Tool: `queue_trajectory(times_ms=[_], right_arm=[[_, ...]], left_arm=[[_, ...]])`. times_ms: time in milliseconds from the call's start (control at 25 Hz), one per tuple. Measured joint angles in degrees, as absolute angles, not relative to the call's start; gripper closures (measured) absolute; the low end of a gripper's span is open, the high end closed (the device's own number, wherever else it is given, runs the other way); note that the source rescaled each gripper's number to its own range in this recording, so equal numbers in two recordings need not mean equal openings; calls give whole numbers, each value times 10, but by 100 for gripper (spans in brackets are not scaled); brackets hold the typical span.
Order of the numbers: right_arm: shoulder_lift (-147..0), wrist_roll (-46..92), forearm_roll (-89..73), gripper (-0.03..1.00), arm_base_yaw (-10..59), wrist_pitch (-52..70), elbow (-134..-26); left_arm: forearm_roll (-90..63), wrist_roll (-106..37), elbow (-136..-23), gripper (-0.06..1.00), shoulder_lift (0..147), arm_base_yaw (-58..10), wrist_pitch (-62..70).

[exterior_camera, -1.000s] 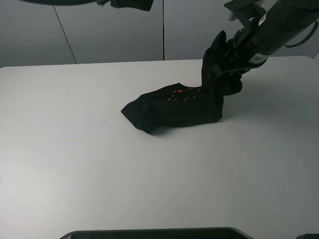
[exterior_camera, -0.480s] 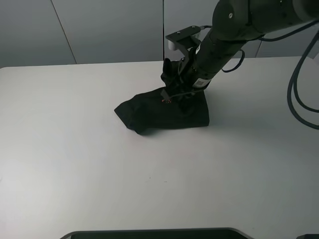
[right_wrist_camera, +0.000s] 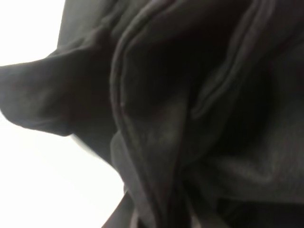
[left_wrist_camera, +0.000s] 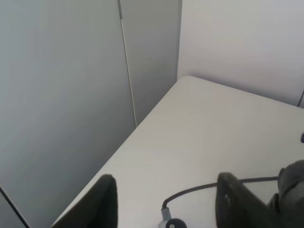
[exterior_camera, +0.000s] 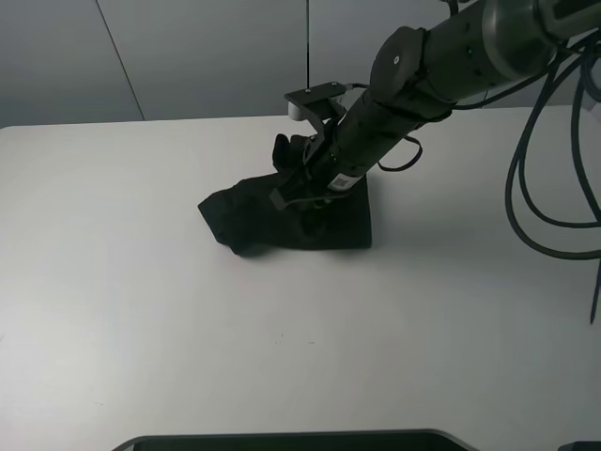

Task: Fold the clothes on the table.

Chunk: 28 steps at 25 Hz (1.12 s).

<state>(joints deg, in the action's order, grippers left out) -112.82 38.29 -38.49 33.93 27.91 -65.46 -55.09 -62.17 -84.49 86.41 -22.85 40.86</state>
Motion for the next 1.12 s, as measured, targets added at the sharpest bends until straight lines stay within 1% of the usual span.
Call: queue_trajectory(times_ms=[40,200,240,280,360,400,440,520,600,640,680,720,760,840,960,1120], right_arm=[[-1128,421,-425,68,339,280,-655],[-1128,553,-549,12,340,309,-655],[-1128,578,-561,5,340,320,-655],[-1128,595,-566,1,341,330,-655],[-1127,614,-575,0,341,339,-655],[-1125,618,-576,1,341,339,-655],[-1119,620,-576,6,342,337,-655],[-1105,618,-568,24,342,329,-655],[-1087,607,-538,52,342,318,-655],[-1080,597,-514,68,342,314,-655],[-1074,587,-490,80,342,310,-655],[-1069,565,-458,90,342,306,-655],[-1066,537,-422,94,342,302,-655],[-1063,475,-346,96,342,300,-655],[-1047,335,-195,96,342,307,-655],[-986,139,49,97,342,357,-655]], left_arm=[[-551,-622,-845,29,864,-229,409],[-551,-621,-845,29,864,-229,409],[-551,-621,-845,29,864,-229,409],[-551,-621,-845,29,864,-229,409],[-551,-621,-845,29,864,-229,409],[-551,-621,-845,29,864,-229,409],[-551,-621,-845,29,864,-229,409],[-551,-621,-845,29,864,-229,409],[-551,-620,-845,29,864,-229,409],[-551,-619,-845,29,864,-229,411],[-551,-619,-845,29,864,-229,413],[-551,-619,-845,29,864,-229,416],[-552,-619,-845,29,864,-229,421],[-554,-619,-845,29,864,-229,428],[-557,-619,-845,29,861,-229,431],[-519,-617,-845,29,834,-229,427]])
